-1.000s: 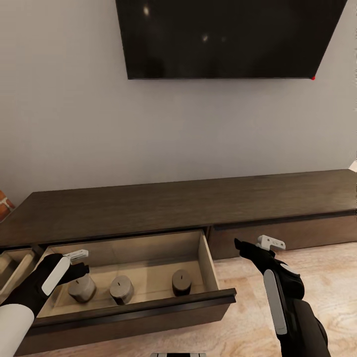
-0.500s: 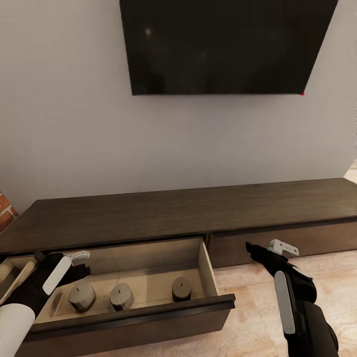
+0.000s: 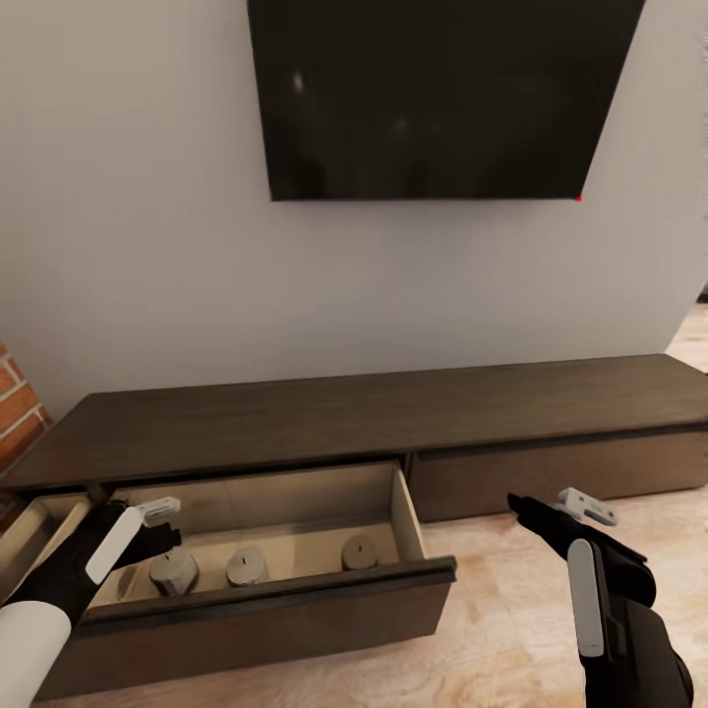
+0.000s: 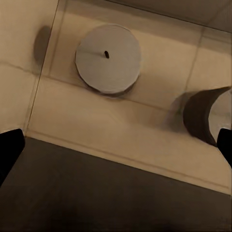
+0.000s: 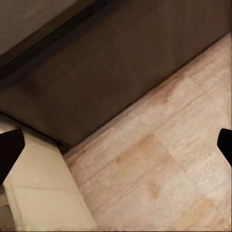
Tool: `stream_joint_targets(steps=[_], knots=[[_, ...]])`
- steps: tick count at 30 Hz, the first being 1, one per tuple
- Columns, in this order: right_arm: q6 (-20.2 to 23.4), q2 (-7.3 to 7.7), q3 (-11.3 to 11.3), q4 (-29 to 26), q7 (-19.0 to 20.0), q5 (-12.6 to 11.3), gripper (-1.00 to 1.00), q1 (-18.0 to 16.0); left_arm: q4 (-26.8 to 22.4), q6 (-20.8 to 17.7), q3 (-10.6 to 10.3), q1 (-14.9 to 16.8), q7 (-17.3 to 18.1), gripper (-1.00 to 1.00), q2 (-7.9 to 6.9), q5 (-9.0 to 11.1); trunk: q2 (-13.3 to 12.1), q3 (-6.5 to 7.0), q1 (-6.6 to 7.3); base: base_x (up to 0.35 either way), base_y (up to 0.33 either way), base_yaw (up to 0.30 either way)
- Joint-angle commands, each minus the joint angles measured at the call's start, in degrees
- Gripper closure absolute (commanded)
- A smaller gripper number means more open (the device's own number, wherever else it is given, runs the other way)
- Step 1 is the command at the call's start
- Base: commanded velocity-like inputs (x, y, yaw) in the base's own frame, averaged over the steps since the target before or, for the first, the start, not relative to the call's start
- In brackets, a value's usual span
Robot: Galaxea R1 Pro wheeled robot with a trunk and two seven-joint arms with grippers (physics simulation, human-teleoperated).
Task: Place each of the two pumpkins and all three candles from the living room inside a cabinet in the living room (use any cabinet), then make sure every cabinet is closed, and position the cauldron so it is next to a table in the living room.
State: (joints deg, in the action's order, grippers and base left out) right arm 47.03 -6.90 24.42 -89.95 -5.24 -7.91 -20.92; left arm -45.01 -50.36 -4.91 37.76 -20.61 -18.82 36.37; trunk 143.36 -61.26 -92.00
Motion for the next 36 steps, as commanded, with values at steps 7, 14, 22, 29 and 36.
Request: stream_joint_targets(steps=[7, 14, 22, 29, 36], knots=[[0.2, -0.04, 0.0, 0.0, -0.5, -0.6, -1.0, -0.1, -0.1, -0.1, -0.3, 0.0, -0.5, -1.0, -0.09, 0.8, 0.0, 0.61, 0.12, -0.245, 0.0, 0.0], [0.3, -0.1, -0.1, 0.1, -0.5, -0.7, -1.0, -0.1, -0.4, 0.0, -0.3, 0.0, -0.6, -1.0, -0.02, 0.9, -0.1, 2.16, 0.3, -0.034, 0.0, 0.0], [0.3, -0.13, -0.2, 0.1, -0.5, -0.7, -1.0, -0.1, -0.8, 0.0, -0.3, 0.0, -0.6, -1.0, -0.07, 0.9, -2.9, 3.64, 1.87, -0.019, 0.0, 0.0], [0.3, -0.13, -0.5, 0.1, -0.5, -0.7, -1.0, -0.1, -2.0, 0.0, -0.3, 0.0, -0.6, -1.0, -0.15, 1.0, -5.7, 4.9, 3.41, -0.113, 0.0, 0.0], [0.3, -0.21, -1.0, 0.1, -0.2, -0.7, -1.0, -0.1, -4.0, 0.0, 0.0, -0.1, -0.6, -1.0, -0.22, 1.0, -8.6, 6.15, 4.95, -0.012, 0.0, 0.0]])
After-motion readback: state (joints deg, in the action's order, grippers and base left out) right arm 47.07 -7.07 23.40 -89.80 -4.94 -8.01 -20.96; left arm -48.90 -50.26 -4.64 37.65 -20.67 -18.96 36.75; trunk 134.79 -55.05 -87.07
